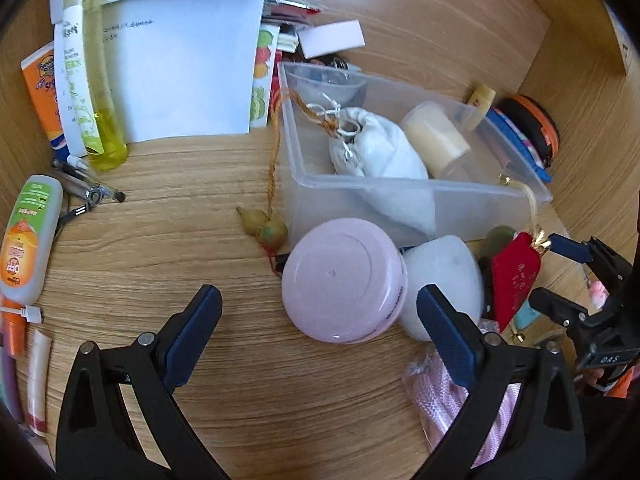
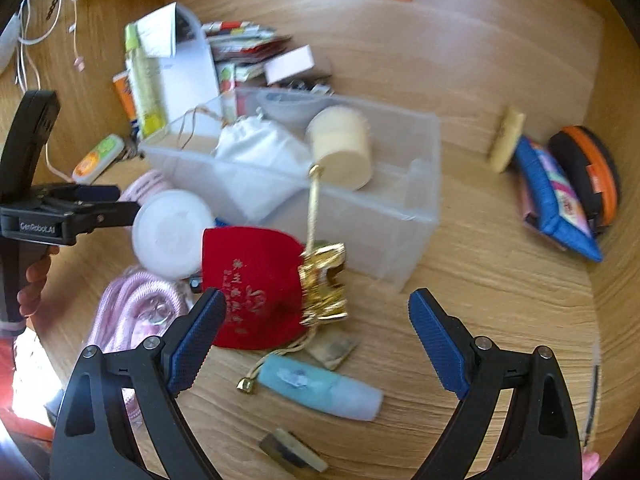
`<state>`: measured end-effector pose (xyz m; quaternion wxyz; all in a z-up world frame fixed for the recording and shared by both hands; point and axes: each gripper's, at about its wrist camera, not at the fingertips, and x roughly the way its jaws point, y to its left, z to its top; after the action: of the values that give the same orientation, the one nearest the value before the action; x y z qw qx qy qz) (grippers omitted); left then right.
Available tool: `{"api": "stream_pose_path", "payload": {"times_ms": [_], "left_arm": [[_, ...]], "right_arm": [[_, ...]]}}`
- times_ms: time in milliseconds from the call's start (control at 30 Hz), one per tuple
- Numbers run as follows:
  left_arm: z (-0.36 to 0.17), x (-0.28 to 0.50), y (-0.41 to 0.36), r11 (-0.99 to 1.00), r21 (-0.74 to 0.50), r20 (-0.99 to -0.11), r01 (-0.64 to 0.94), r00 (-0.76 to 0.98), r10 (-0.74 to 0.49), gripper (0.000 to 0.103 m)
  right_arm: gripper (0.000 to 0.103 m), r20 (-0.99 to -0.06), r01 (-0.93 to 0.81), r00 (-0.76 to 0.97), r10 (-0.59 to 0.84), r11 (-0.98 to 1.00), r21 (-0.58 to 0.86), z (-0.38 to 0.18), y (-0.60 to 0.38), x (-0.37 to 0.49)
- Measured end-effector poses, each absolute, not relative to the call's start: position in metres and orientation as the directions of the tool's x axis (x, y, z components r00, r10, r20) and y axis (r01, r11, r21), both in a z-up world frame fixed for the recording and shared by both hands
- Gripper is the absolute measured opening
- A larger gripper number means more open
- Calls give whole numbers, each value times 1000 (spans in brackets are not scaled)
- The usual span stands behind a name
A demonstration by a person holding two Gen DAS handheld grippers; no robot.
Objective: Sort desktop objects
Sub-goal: 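Grasp the pink round jar with the left gripper while the right grasps the red velvet pouch, then carry the pink jar and red pouch over the clear box with both grippers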
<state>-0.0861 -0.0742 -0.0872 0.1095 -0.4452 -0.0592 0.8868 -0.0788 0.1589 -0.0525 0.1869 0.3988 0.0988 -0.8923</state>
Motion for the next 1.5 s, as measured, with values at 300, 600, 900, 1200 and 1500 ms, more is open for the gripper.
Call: {"api": "stream_pose_path", "payload": {"times_ms": [300,600,900,1200,1500], "left_arm": [[-91,-101,-66,-969,-198,-773,-149,-584,247,99],[-93,-105,-74,-954,-267,-751,-140,-590,297,85],[-94,-100,-81,-923,-353,-725,-155,-578,374,66],[-93,-90,-85,-927,-350,-720,-133,-595,357,66],[-83,-74,-90,-927,-356,-686,-115,-642,343,66]], "right_arm": [[91,-784,478,-556,-276,-878,-30,-68,133,-88],[75,-778,495,-553,-299,-869,-18,-71,134,-90],[50,-757,468,-571,-317,-884,17,-61,150,-87],[34,-716,446,-614,-331,-894,31,-42,165,-79],[34,-671,437,-657,-344,-899,33,-21,174,-67]]}}
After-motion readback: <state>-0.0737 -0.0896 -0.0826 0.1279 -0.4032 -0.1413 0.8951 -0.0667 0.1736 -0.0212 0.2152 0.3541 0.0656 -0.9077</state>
